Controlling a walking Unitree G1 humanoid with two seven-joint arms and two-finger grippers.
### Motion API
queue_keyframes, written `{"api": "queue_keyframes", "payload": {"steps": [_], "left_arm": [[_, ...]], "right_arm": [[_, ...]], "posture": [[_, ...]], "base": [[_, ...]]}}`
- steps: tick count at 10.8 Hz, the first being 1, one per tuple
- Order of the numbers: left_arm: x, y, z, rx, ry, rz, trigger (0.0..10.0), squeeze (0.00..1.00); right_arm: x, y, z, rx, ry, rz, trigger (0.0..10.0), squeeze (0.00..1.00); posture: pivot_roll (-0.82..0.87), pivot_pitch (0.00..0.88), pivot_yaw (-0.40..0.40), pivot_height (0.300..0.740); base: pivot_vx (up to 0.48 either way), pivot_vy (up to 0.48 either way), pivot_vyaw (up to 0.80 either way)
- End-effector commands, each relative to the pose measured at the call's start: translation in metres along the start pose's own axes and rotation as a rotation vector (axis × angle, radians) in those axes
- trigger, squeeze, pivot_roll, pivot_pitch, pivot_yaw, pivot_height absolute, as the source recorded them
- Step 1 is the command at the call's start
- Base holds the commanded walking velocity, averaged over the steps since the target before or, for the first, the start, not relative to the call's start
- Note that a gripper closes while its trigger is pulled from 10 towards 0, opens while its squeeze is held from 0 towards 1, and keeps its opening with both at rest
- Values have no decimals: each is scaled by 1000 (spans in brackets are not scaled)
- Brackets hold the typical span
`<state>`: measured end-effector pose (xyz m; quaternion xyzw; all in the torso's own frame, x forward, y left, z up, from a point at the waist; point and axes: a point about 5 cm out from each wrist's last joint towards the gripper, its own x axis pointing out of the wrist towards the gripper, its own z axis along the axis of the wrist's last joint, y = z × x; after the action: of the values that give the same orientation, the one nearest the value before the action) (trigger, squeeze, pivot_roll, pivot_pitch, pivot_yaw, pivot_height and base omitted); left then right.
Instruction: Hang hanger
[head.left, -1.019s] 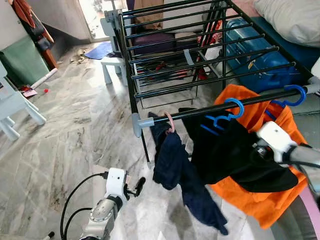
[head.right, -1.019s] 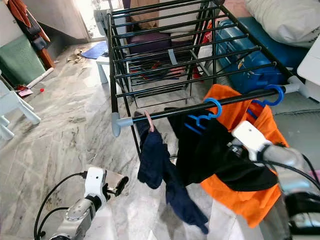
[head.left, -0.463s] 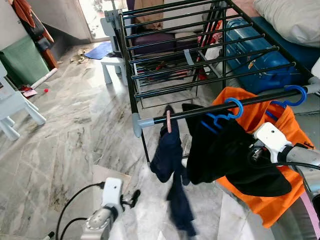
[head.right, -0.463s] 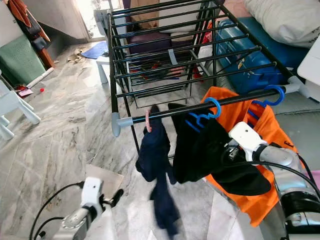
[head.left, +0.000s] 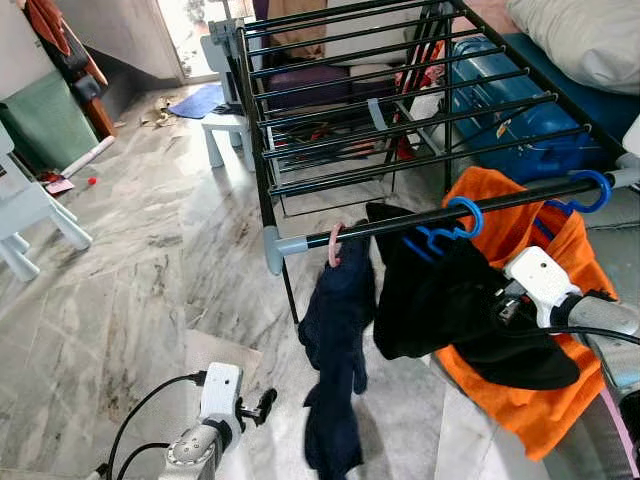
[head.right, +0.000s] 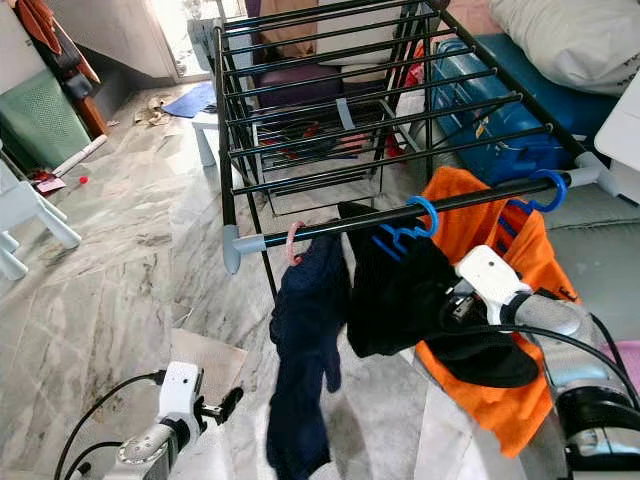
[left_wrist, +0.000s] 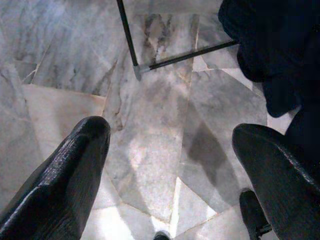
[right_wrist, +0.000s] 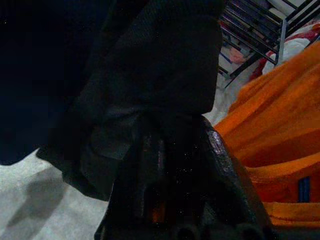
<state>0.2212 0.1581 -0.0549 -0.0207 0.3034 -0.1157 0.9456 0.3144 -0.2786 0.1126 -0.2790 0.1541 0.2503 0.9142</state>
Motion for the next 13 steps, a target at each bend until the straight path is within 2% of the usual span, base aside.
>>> {"api": "queue_keyframes", "payload": {"steps": [1, 2, 3, 4, 5, 7, 8, 9, 10, 11, 12, 13], "left_arm": [[0, 4, 1, -1, -1, 22, 10000, 0], [0, 4, 1, -1, -2, 31, 10000, 0], [0, 4, 1, -2, 2, 38, 10000, 0], [3, 1, 4, 0, 3, 40, 10000, 0], [4, 0, 6, 9, 1, 37, 10000, 0], [7, -4, 9, 21, -2, 25, 10000, 0], [7, -4, 12, 23, -22, 50, 10000, 0], [7, -1, 16, 31, -46, 57, 10000, 0], [13, 0, 37, 46, -115, 54, 10000, 0], [16, -8, 72, 73, -272, 28, 10000, 0], [15, -17, 81, 84, -317, 23, 10000, 0], [15, -25, 78, 82, -323, 18, 10000, 0]], "right_arm": [[2, 2, 7, -4, -34, -11, 0, 0], [2, -1, 13, 37, -79, -126, 0, 0], [1, 1, 15, 82, -112, -182, 0, 0], [-1, 16, 17, 155, -197, -255, 0, 0], [-5, 34, 11, 237, -225, -335, 39, 0], [-10, 60, -1, 339, -200, -408, 4353, 0], [-10, 80, -11, 384, -168, -417, 10000, 0], [-10, 90, -17, 413, -142, -432, 10000, 0], [-11, 105, -26, 482, -105, -470, 10000, 0], [-11, 114, -29, 482, -78, -493, 10000, 0], [-12, 116, -29, 494, -78, -513, 10000, 0], [-15, 111, -21, 463, -131, -579, 10000, 0]], "posture": [[-105, 0, 120, 740], [-102, 0, 115, 740], [-102, 2, 113, 740], [-108, 6, 118, 740], [-121, 7, 126, 740], [-136, 6, 134, 740], [-146, 6, 141, 740], [-145, 6, 141, 740], [-147, 2, 138, 740], [-151, 1, 136, 740], [-152, 0, 134, 740], [-154, 0, 134, 740]], "base": [[0, 0, 0], [0, 0, 0], [0, 0, 0], [0, 0, 0], [0, 0, 0], [0, 0, 0], [0, 0, 0], [0, 0, 0], [0, 0, 0], [0, 0, 0], [0, 0, 0], [0, 0, 0]]}}
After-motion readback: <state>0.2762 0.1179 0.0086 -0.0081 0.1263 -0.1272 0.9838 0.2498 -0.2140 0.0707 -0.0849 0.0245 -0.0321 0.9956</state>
